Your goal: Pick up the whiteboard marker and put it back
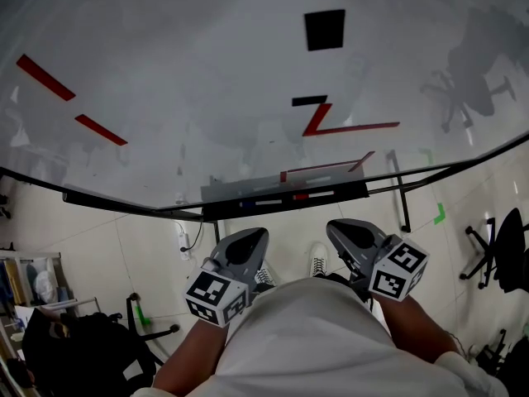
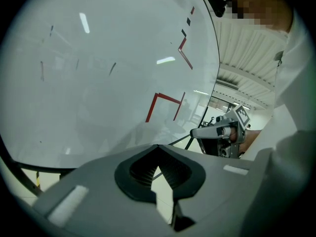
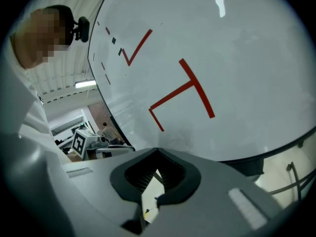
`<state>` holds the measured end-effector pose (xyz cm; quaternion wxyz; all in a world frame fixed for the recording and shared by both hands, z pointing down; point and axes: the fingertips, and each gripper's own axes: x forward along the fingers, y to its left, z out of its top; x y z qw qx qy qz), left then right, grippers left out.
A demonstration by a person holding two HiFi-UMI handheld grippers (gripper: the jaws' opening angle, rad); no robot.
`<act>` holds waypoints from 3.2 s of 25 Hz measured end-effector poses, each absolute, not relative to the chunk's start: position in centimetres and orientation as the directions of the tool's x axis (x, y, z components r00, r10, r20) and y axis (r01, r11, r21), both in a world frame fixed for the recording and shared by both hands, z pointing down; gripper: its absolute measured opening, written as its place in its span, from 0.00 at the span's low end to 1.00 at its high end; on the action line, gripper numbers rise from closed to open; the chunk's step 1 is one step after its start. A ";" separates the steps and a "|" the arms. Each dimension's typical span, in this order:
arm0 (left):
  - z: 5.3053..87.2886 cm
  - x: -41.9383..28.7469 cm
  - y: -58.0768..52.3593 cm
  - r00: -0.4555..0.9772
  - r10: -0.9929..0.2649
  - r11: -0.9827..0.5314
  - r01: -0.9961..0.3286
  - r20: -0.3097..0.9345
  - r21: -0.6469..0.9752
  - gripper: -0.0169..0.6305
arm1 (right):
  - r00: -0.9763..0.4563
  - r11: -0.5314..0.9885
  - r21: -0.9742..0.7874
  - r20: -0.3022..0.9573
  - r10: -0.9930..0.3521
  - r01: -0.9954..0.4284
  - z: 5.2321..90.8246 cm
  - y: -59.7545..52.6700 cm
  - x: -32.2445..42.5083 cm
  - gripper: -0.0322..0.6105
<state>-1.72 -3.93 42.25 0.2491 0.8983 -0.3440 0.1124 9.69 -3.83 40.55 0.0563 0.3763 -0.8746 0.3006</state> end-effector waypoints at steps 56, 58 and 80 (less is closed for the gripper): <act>41.6 5.2 14.4 0.708 -0.604 -0.621 -0.706 0.366 0.341 0.05 | -0.720 0.612 -0.382 0.319 -0.616 -0.692 39.6 12.9 15.6 0.05; 41.8 5.1 15.5 0.687 -0.625 -0.596 -0.727 0.372 0.342 0.05 | -0.739 0.631 -0.387 0.316 -0.594 -0.673 39.8 13.8 15.7 0.05; 40.4 -0.7 16.4 0.750 -0.547 -0.688 -0.656 0.371 0.311 0.05 | -0.700 0.598 -0.364 0.330 -0.634 -0.714 39.3 15.7 8.5 0.05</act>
